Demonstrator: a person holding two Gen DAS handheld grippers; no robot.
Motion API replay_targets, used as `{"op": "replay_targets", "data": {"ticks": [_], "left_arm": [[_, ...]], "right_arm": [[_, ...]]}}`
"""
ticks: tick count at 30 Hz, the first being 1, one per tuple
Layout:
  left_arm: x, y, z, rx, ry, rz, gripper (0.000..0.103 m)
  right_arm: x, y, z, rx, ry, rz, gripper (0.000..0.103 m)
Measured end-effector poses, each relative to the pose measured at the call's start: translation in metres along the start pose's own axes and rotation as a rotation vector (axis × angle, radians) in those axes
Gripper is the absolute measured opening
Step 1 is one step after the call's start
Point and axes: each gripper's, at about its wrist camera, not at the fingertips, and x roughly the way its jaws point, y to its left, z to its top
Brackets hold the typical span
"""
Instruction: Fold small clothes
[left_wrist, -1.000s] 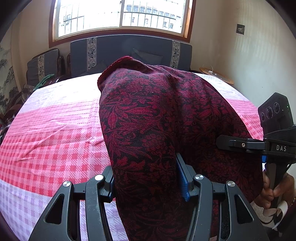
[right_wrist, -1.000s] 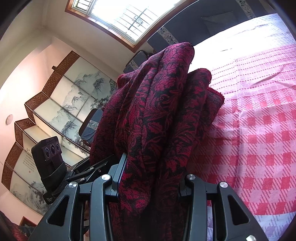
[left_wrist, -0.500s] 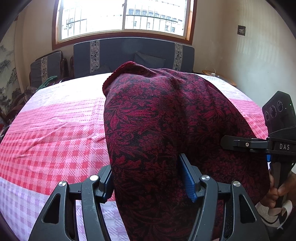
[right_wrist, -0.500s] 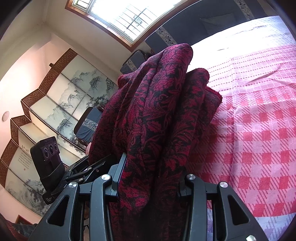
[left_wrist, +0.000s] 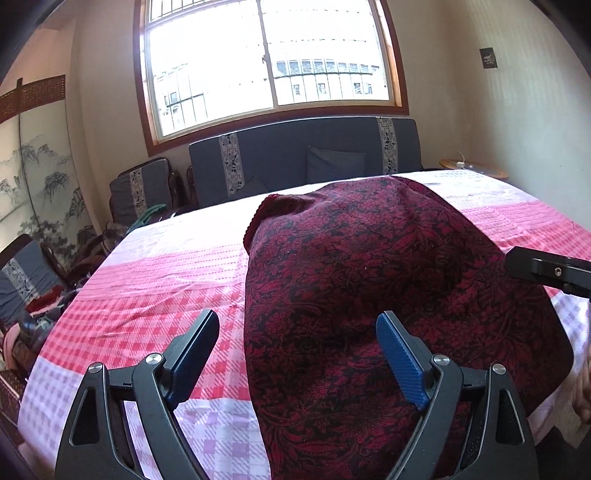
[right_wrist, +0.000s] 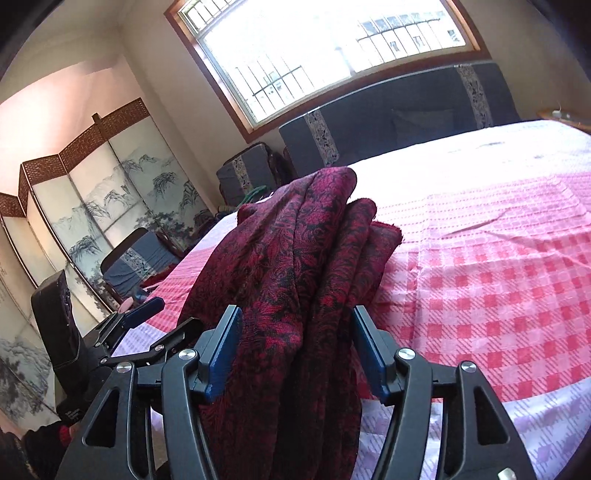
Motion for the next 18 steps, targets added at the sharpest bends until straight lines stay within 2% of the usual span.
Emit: {"op": "replay_targets", "data": {"ticks": [2, 4, 7, 10, 14, 18], "left_arm": [[-0.011, 0.001, 0.003, -0.01, -0.034, 0.02, 0.093], [-0.02, 0.003, 0.006, -0.021, -0.072, 0.006, 0.094], [-0.036, 0.007, 0.011, -0.038, -0.116, 0.022, 0.099], [-0.05, 0.011, 0.017, -0.054, -0.152, 0.036, 0.099], [-0.069, 0.014, 0.024, -0.066, -0.213, 0.064, 0.103], [-0.085, 0.014, 0.027, -0.052, -0.275, 0.058, 0.103]], "right_arm": [[-0.018, 0.017, -0.003, -0.065, -0.045, -0.05, 0.07], [-0.034, 0.032, -0.008, -0.122, -0.086, -0.089, 0.081], [-0.052, 0.055, -0.016, -0.19, -0.135, -0.147, 0.091], [-0.065, 0.069, -0.019, -0.212, -0.163, -0.165, 0.097], [-0.073, 0.08, -0.018, -0.211, -0.173, -0.163, 0.1], [-0.078, 0.084, -0.016, -0.201, -0.183, -0.158, 0.101]]}}
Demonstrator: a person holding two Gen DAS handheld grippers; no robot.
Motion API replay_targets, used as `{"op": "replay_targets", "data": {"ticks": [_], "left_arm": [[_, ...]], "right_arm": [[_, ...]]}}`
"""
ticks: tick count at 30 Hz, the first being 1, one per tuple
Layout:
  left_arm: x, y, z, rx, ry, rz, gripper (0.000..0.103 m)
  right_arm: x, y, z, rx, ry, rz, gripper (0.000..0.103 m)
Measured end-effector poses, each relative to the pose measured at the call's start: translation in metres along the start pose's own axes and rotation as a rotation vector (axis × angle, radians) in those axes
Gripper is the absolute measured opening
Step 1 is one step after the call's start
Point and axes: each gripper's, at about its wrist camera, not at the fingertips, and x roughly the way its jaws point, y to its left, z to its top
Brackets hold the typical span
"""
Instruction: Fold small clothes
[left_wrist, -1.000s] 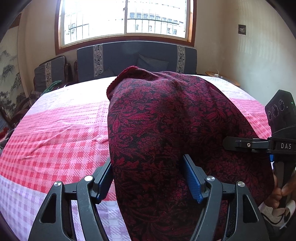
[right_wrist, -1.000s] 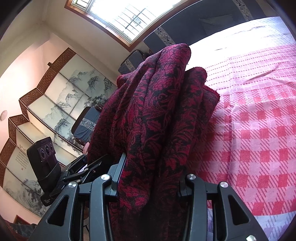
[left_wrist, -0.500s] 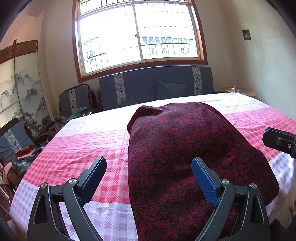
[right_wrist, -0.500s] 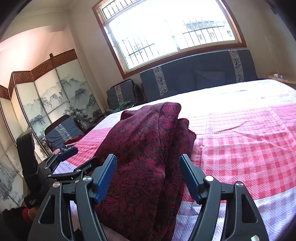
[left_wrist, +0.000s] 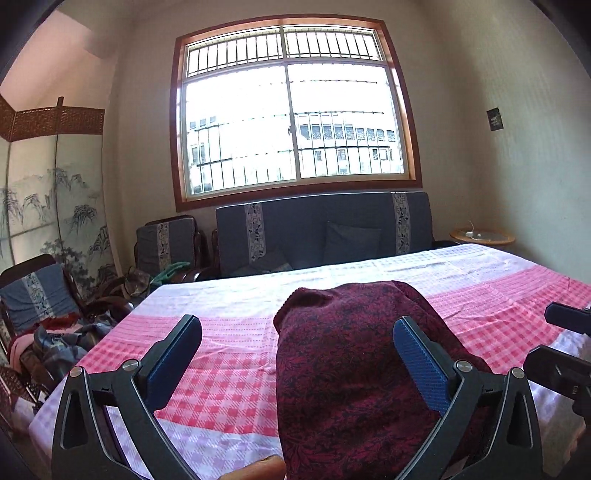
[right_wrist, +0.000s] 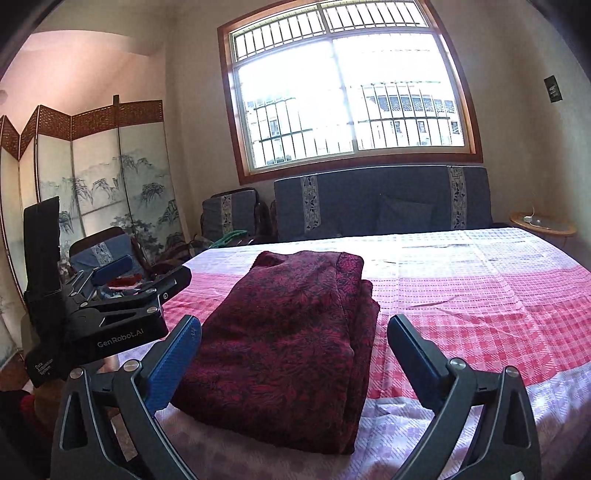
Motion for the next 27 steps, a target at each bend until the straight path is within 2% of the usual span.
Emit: {"op": "replay_targets", "data": {"ticks": [5, 27], "left_arm": [[-0.01, -0.01, 0.004, 0.015, -0.019, -0.015, 0.103], [0.006, -0.012, -0.001, -0.018, 0.099, -0.072, 0.103]], "right_arm": [[0.002, 0.003, 0.002, 0.0, 0.003, -0.011, 0.101], [0.01, 0.001, -0.004, 0.027, 0.046, -0.023, 0.103]]}}
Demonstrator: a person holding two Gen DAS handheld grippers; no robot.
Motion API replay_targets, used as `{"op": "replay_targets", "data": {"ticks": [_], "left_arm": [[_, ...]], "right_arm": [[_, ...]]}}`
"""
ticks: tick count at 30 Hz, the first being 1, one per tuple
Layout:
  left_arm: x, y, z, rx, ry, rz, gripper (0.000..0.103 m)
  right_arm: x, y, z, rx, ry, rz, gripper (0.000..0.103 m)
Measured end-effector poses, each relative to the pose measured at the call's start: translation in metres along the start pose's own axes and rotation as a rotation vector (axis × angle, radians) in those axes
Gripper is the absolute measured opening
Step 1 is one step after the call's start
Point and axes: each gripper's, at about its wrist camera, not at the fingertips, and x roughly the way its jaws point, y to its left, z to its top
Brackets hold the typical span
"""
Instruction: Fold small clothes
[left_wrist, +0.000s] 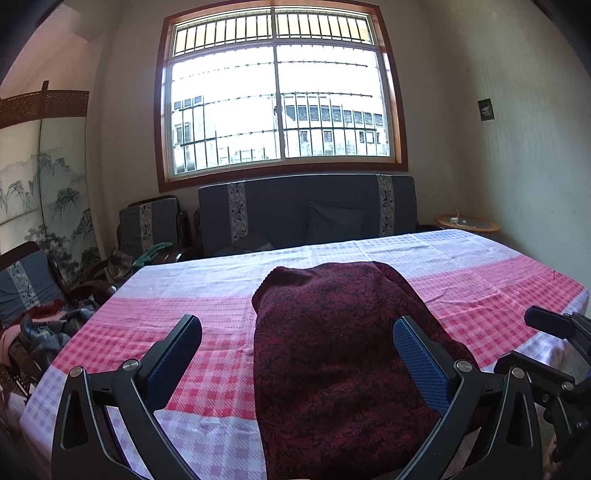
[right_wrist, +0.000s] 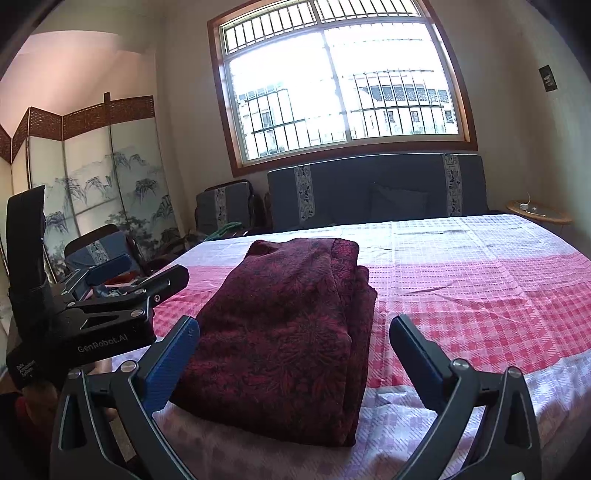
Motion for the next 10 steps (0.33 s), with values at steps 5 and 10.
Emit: {"op": "replay_targets", "data": {"ticks": [5, 10], "left_arm": [[0.0031, -0.0027, -0.0026, 0.018, -0.001, 0.035, 0.103], [0.0058, 0.0017, -0.0013, -0.005, 0.014, 0.037, 0.103]], "right_arm": [[0.0015, 0.0001, -0.0026, 0.006, 0.011, 0.0, 0.103], [0.0007, -0.0014, -0.002, 0.012, 0.008, -0.004, 0.103]]}}
